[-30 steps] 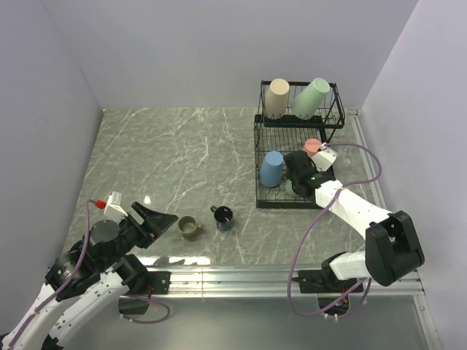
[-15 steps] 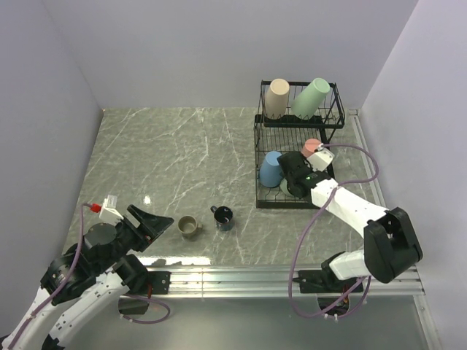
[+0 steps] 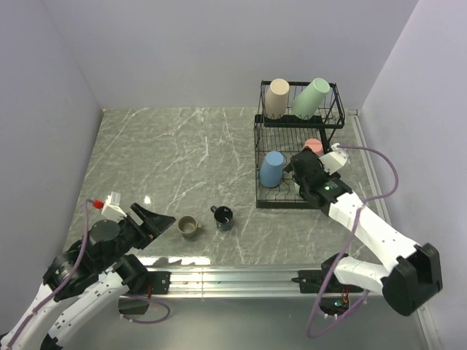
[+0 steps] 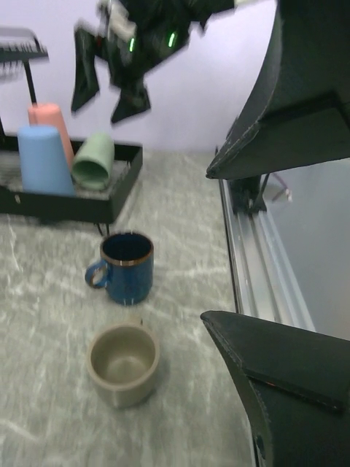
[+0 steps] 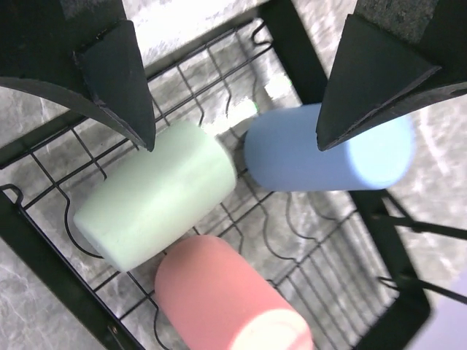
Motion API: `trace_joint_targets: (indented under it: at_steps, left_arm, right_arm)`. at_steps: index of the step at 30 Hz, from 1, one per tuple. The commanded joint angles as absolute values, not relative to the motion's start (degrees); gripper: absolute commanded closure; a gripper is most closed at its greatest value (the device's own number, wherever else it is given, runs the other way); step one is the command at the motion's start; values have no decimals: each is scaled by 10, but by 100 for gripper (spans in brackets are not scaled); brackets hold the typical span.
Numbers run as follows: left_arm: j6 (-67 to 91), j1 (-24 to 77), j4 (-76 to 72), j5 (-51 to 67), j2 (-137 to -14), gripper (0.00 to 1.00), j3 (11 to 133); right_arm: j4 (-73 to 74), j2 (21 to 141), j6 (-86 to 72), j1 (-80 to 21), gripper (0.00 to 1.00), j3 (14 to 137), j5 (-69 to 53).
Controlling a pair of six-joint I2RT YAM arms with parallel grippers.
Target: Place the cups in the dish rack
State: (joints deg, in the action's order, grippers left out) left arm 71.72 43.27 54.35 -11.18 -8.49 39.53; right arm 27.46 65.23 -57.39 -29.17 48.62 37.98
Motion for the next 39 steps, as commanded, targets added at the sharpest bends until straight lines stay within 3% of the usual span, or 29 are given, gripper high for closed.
trace_joint_targets:
  at_steps: [1, 8, 19, 35, 39]
  left_arm:
    - [659, 431, 538, -119, -138, 23, 415]
    - [601, 430, 516, -112, -202, 24, 429]
    - [623, 430, 485, -98, -193, 26, 401]
    - [675, 430, 607, -141, -108, 26, 421]
    - [682, 430, 624, -143, -105, 26, 430]
  right_arm:
    - [300, 604, -567, -301, 2, 498, 378]
    - [333, 511, -535, -298, 1, 494, 352]
    - [299, 547, -452, -18, 1, 423, 76]
    - [156, 660, -446, 33, 0, 393, 9]
    - [125, 671, -452, 34, 4, 376, 7]
